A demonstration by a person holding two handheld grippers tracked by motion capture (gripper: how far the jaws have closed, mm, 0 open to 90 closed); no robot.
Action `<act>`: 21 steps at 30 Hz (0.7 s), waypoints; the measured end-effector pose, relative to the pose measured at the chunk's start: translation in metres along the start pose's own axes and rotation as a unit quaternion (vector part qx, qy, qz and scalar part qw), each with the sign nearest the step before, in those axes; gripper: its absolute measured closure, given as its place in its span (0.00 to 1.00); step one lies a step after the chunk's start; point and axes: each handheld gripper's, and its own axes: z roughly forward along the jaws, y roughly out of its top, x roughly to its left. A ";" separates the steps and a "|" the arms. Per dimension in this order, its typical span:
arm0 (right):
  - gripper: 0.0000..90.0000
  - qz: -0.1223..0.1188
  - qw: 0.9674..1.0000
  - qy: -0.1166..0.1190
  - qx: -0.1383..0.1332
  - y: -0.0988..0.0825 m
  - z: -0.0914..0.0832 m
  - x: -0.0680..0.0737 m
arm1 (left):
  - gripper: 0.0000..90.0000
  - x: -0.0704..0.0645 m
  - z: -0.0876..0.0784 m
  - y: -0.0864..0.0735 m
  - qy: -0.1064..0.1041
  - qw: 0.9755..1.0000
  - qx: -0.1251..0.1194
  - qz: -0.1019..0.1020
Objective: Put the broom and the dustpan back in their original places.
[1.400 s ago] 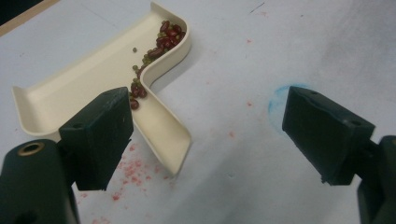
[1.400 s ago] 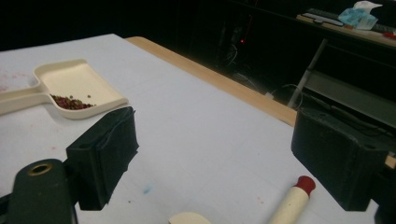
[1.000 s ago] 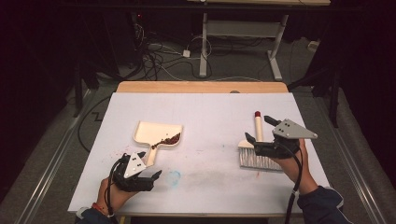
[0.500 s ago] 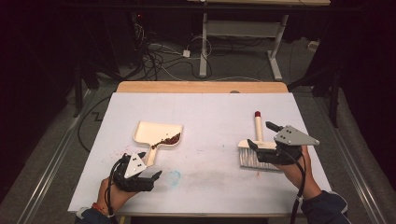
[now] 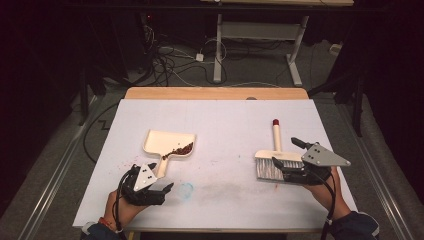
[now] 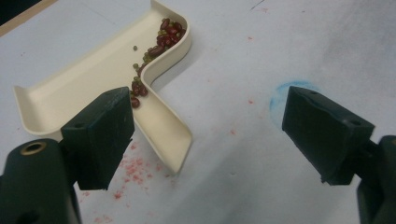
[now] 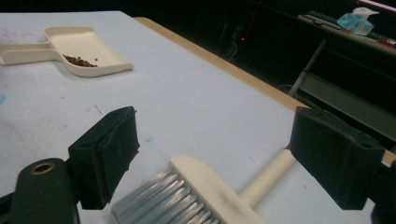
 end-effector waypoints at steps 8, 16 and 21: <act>0.18 -0.003 1.000 0.015 0.013 -0.016 -0.002 0.002 | 0.19 0.000 0.000 0.000 0.002 1.000 -0.001 -0.001; 0.18 -0.004 1.000 0.015 0.018 -0.031 -0.006 0.006 | 0.19 0.001 0.000 -0.001 -0.001 1.000 -0.001 -0.002; 0.18 0.002 1.000 0.012 0.026 -0.040 -0.009 0.006 | 0.19 0.003 0.001 -0.001 -0.003 1.000 -0.003 -0.006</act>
